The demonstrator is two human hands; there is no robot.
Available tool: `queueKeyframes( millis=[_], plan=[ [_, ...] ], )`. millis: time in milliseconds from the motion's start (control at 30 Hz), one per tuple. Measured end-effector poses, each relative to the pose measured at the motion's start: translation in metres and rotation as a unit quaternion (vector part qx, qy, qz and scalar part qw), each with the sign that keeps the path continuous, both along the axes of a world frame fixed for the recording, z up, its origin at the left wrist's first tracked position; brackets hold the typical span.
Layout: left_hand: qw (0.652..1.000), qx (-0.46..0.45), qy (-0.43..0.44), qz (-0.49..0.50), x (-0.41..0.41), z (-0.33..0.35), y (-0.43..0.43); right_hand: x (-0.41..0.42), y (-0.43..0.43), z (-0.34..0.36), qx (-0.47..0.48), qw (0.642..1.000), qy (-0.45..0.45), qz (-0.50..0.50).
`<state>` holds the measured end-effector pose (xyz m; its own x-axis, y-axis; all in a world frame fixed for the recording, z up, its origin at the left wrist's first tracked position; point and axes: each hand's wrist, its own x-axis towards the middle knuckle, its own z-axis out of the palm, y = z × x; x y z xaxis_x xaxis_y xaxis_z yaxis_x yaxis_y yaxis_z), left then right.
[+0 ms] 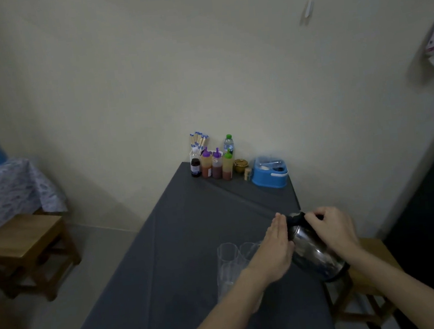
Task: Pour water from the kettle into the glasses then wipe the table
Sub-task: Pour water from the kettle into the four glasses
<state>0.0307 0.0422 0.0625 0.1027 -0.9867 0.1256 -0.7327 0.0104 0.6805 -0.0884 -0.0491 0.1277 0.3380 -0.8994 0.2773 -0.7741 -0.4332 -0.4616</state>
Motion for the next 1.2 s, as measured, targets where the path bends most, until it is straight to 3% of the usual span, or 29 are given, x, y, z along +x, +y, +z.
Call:
queueKeyframes(
  millis=[367, 567, 800, 1200],
  plan=[
    [0.997, 0.031, -0.064, -0.032, 0.001, 0.004, -0.002, -0.015, 0.012, -0.043, 0.122, 0.965, -0.210, -0.097],
    [0.998, 0.011, -0.068, -0.010, 0.008, 0.009, 0.002, -0.005, 0.021, -0.044, 0.139, 0.948, -0.266, -0.103],
    [0.999, -0.021, -0.037, 0.029, 0.025, 0.006, 0.011, 0.020, 0.026, -0.025, 0.110, 0.969, -0.217, -0.048],
    [0.985, -0.057, 0.113, 0.113, 0.040, 0.001, 0.028, 0.061, 0.019, 0.002, 0.018, 0.995, -0.059, 0.083]
  ],
)
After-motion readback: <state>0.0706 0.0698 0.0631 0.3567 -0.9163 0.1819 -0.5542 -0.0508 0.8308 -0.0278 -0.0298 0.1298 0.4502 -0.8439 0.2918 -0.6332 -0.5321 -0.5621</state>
